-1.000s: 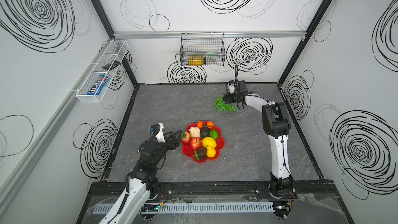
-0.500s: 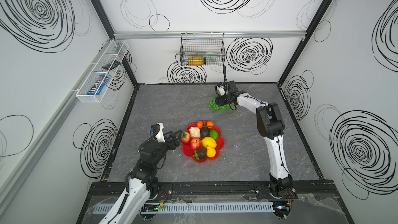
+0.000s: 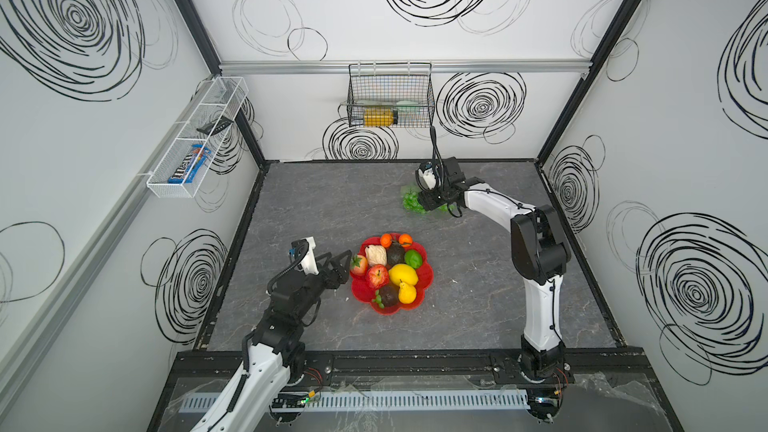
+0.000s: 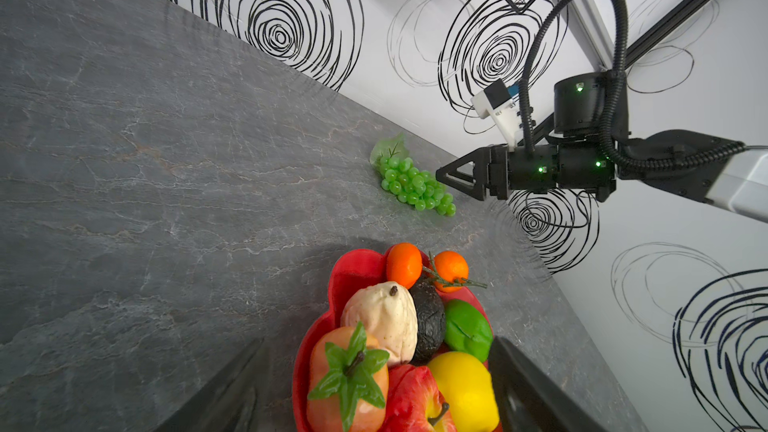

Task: Place and organize the fake fruits in the fruit bowl
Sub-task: 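Lower the right gripper onto the grape bunch and close on it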

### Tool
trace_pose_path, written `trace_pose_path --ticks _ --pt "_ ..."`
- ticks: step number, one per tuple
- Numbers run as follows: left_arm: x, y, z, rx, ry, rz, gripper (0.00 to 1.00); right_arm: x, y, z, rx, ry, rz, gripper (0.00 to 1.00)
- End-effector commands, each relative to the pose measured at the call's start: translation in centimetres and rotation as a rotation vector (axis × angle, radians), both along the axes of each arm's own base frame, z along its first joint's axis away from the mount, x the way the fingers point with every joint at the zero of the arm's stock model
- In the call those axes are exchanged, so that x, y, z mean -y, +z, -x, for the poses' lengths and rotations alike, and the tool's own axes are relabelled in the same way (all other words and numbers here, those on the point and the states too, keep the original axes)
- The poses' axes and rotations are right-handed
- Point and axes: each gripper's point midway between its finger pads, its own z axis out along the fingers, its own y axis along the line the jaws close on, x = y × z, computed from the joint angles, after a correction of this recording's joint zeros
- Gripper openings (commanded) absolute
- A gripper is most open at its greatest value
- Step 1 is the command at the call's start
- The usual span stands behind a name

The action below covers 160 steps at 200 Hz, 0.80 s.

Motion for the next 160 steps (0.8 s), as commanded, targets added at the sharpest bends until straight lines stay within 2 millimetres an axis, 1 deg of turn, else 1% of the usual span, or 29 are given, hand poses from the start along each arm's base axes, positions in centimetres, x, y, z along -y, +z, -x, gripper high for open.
trace_pose_path --ticks 1,17,36,56,77,95,106,116,131,149,160 --pt "-0.2 0.9 -0.3 0.051 0.011 0.005 0.86 -0.3 1.6 -0.6 0.056 0.012 -0.001 0.63" --pt "-0.2 0.9 -0.3 0.05 0.01 0.005 0.86 -1.0 1.7 -1.2 0.065 0.027 -0.022 0.63" --pt "-0.2 1.0 -0.3 0.052 0.011 0.005 0.86 -1.5 1.2 -2.1 0.057 0.018 -0.039 0.63" --pt "-0.2 0.9 -0.3 0.05 0.011 0.005 0.86 -0.7 0.5 -4.0 0.063 -0.065 -0.025 0.62" --pt "-0.2 0.9 -0.3 0.051 0.01 0.005 0.86 0.3 -0.5 -5.9 0.073 -0.116 0.008 0.63" --pt "-0.2 0.9 -0.3 0.05 0.011 0.005 0.86 0.9 -1.6 -7.2 0.069 -0.133 0.041 0.63" --pt "-0.2 0.9 -0.3 0.049 0.011 0.004 0.86 1.0 -2.3 -7.7 0.068 -0.13 0.058 0.63" --pt "-0.2 0.9 -0.3 0.048 0.011 0.004 0.86 0.8 -2.8 -8.0 0.062 -0.111 0.069 0.63" --pt "-0.2 0.8 -0.3 0.047 0.011 0.005 0.86 -0.1 -3.8 -7.9 0.051 -0.065 0.087 0.63" --pt "-0.3 0.9 -0.3 0.048 0.014 0.005 0.86 -1.6 -4.7 -6.9 0.027 0.012 0.11 0.64" --pt "-0.2 0.8 -0.3 0.045 0.013 0.005 0.86 -2.3 -4.9 -6.3 0.02 0.044 0.129 0.64"
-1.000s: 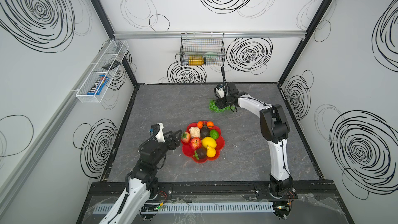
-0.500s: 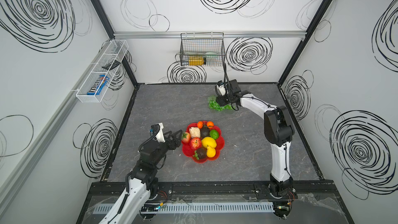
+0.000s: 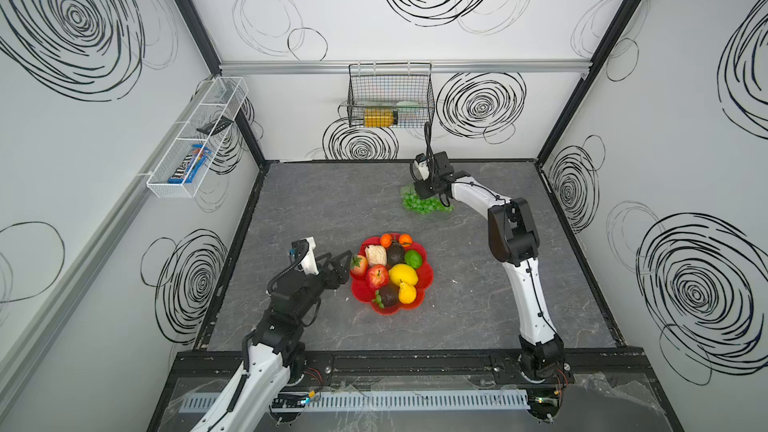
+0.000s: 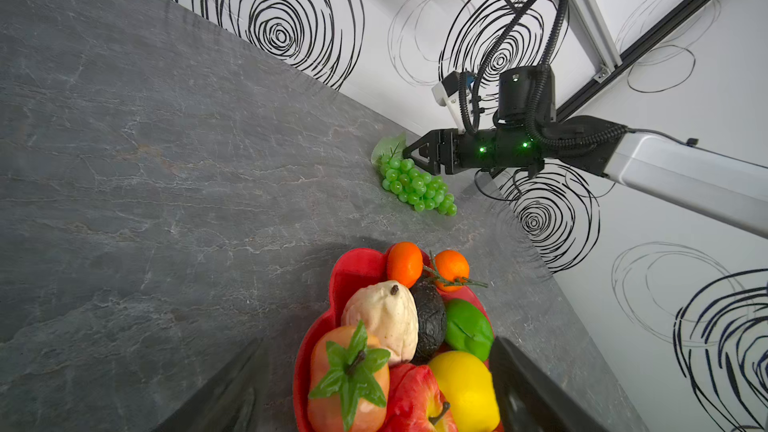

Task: Place and organize the fake fruits in the fruit bowl
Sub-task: 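Lower the right gripper onto the grape bunch and close on it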

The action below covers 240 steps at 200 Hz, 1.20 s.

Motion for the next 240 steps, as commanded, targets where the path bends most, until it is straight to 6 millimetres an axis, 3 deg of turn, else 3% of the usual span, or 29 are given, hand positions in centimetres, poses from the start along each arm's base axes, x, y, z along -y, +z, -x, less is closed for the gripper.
trace_pose_path --ticks 1,26,53,89,154,180,208,240 --pt "-0.2 0.9 -0.3 0.049 0.013 0.005 0.86 -1.7 -0.4 1.6 -0.037 0.1 0.06 0.64" --pt "-0.3 0.8 -0.3 0.044 0.014 0.006 0.86 -2.3 0.3 3.0 -0.063 0.107 0.091 0.64" --pt "-0.3 0.9 -0.4 0.046 0.015 0.006 0.86 -1.6 1.7 4.9 -0.082 0.086 0.075 0.63" --pt "-0.2 0.9 -0.4 0.048 0.014 0.007 0.86 -0.8 2.8 9.0 -0.074 0.092 0.03 0.63" --pt "-0.3 0.9 -0.4 0.047 0.016 0.006 0.86 2.4 3.1 14.4 -0.091 0.004 0.013 0.63" --pt "-0.3 0.8 -0.4 0.043 0.016 0.007 0.86 2.1 4.4 14.4 -0.073 0.005 -0.022 0.63" --pt "-0.4 0.7 -0.4 0.042 0.018 0.008 0.86 -0.5 6.4 14.1 -0.077 0.09 -0.081 0.63" --pt "-0.4 0.7 -0.4 0.041 0.019 0.009 0.86 -2.3 5.5 13.4 -0.07 0.129 -0.021 0.69"
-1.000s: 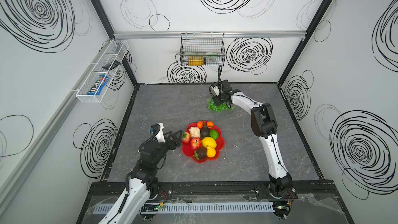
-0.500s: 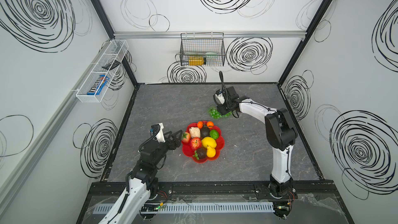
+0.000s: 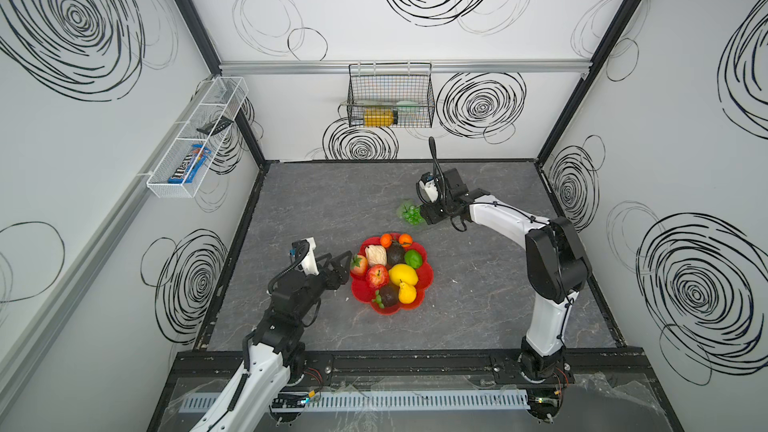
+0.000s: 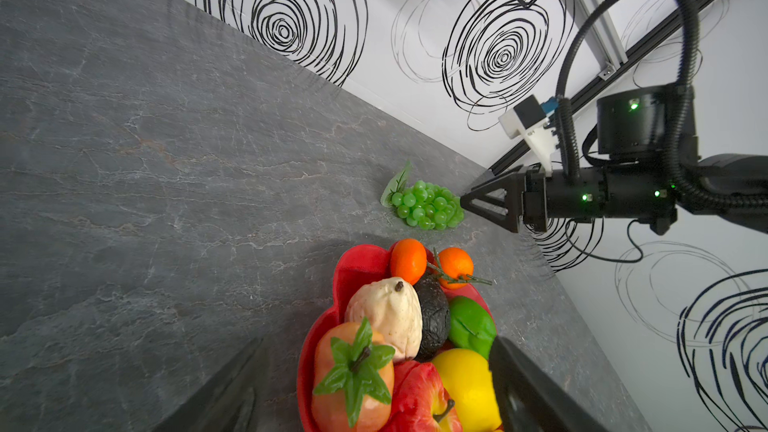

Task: Place and organize the fake fruits in the fruit bowl
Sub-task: 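Lower the right gripper onto the grape bunch and close on it, then lift the grape bunch off the table with the right gripper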

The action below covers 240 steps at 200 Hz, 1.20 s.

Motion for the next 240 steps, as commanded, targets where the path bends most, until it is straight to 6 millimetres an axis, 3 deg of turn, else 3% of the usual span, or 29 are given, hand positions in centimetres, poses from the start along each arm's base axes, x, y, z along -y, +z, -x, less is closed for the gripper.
trace_pose_path --ticks 1,33,93,107,174,201,240 --pt "-0.2 1.1 -0.4 0.051 0.011 0.011 0.86 -2.0 -0.4 -0.1 -0.002 0.064 0.027 0.69" --pt "-0.2 1.1 -0.4 0.051 0.011 0.011 0.87 -2.2 -1.7 -0.5 0.02 0.113 0.133 0.81" --pt "-0.2 1.1 -0.4 0.05 0.012 0.011 0.87 -1.0 -3.1 0.2 0.088 0.31 0.23 0.91" --pt "-0.2 1.1 -0.4 0.049 0.013 0.011 0.87 -1.0 -3.5 0.3 0.105 0.347 0.249 1.0" --pt "-0.2 1.0 -0.4 0.046 0.012 0.01 0.87 -0.6 -4.2 0.7 0.272 0.555 0.346 0.97" --pt "-0.2 1.0 -0.4 0.046 0.011 0.011 0.88 -0.8 -4.1 -0.3 0.358 0.589 0.392 0.97" --pt "-0.1 1.0 -0.4 0.044 0.01 0.01 0.87 -1.0 -5.5 -1.6 0.368 0.628 0.449 0.97"
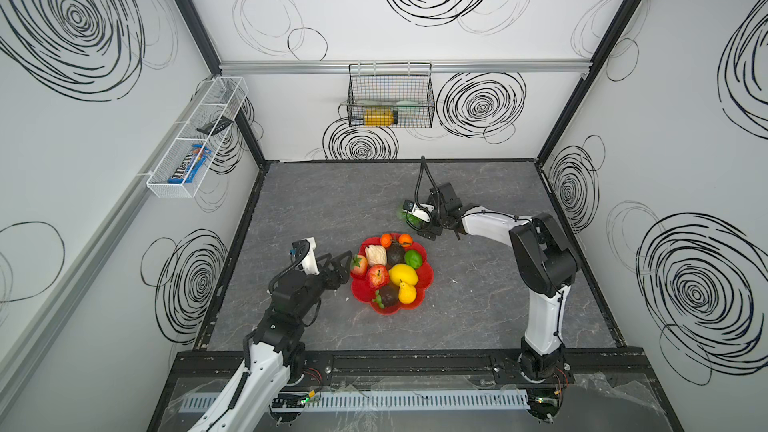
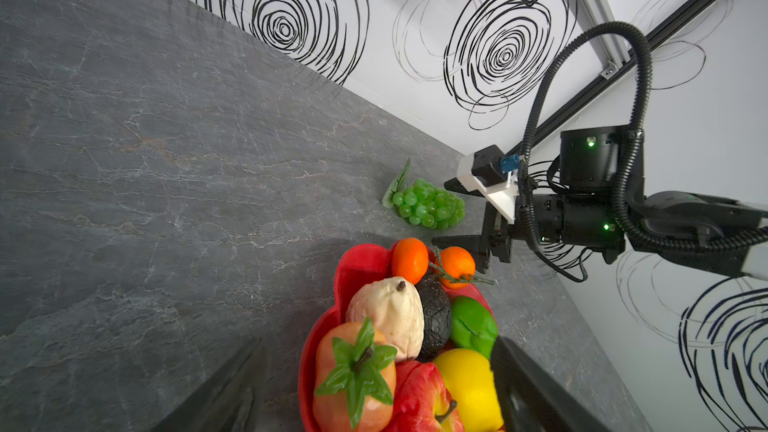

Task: Place and organize the fake fruits in the fruit bowl
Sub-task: 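Lift the grape bunch off the table with the right gripper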

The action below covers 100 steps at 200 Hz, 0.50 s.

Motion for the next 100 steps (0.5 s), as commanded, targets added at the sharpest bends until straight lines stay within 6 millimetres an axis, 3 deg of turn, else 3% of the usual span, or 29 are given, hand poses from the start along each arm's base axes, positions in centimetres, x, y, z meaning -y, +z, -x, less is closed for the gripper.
trace_pose_path --ticks 1,73,100 --pt "-0.2 1.1 -0.3 0.049 0.011 0.011 0.87 -0.5 0.2 -1.6 0.068 0.058 0.033 0.97" --pt "-0.2 0.9 -0.4 0.042 0.01 0.01 0.88 -1.9 -2.8 -2.1 -0.041 0.135 0.049 0.99" --pt "-0.2 0.9 -0.4 0.038 0.011 0.01 0.88 -2.0 -4.2 -2.0 -0.127 0.15 0.047 0.86"
